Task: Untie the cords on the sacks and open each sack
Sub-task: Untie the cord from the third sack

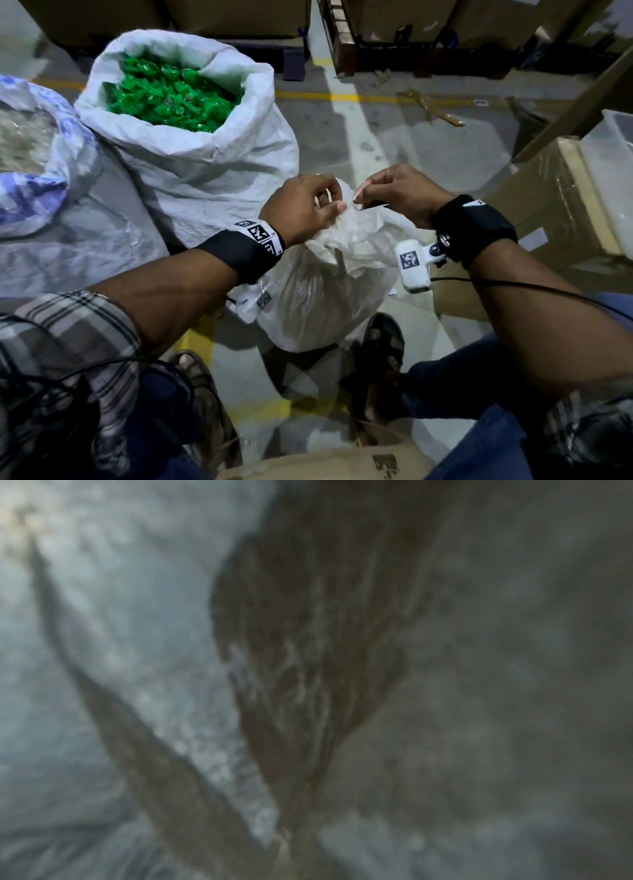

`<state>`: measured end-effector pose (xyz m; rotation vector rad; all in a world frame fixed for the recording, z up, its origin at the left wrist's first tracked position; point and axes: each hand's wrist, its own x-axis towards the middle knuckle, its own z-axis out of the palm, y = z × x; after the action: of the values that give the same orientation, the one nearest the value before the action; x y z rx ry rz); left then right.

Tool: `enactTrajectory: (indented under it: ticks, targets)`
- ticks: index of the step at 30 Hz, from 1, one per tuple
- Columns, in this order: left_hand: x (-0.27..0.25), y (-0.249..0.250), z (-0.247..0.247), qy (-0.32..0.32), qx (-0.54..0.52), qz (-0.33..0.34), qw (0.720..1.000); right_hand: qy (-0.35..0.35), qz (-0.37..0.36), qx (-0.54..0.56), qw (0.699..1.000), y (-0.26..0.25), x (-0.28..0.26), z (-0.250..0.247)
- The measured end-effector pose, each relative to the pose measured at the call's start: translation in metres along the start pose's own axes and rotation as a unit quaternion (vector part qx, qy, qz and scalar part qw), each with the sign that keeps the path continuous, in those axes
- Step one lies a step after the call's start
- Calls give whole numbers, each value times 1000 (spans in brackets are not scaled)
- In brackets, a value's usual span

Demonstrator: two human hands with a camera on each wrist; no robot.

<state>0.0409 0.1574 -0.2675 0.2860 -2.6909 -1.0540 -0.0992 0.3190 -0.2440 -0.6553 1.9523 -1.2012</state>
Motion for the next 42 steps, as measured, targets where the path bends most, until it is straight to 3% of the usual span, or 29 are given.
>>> enactTrajectory:
  ticks: [4, 8, 14, 20, 23, 27, 31, 33, 35, 38, 40, 42]
  targets:
    - [3, -11, -4, 8, 107, 10, 994, 24, -1, -15, 1000, -4, -3, -6]
    - [8, -23, -20, 21, 140, -32, 989, 23, 15, 19, 999, -11, -8, -12]
    - [18, -2, -25, -20, 33, 59, 998, 32, 7, 28, 999, -24, -10, -7]
    - [26, -4, -37, 16, 71, 47, 996, 25, 18, 20, 999, -30, -16, -10]
    - [27, -17, -50, 42, 71, -1, 997, 61, 17, 33, 997, -32, -18, -19]
    - [27, -42, -71, 54, 51, -126, 989, 82, 3, 121, 989, -36, -25, -34]
    - [33, -29, -67, 42, -43, -199, 978, 79, -25, 150, 985, -51, -25, -34]
    - [38, -12, -64, 58, -95, -182, 977, 91, -57, 137, 985, -61, -26, -34]
    - [41, 2, -66, 60, -123, -111, 984, 102, -86, 128, 983, -71, -29, -35]
    - [39, 16, -71, -29, -92, 36, 995, 119, -127, 153, 973, -85, -37, -32]
    - [37, 28, -68, -111, -187, 51, 975, 144, -163, 174, 960, -95, -41, -29]
    - [32, 44, -61, -94, -270, 50, 957, 160, -200, 182, 949, -104, -44, -24]
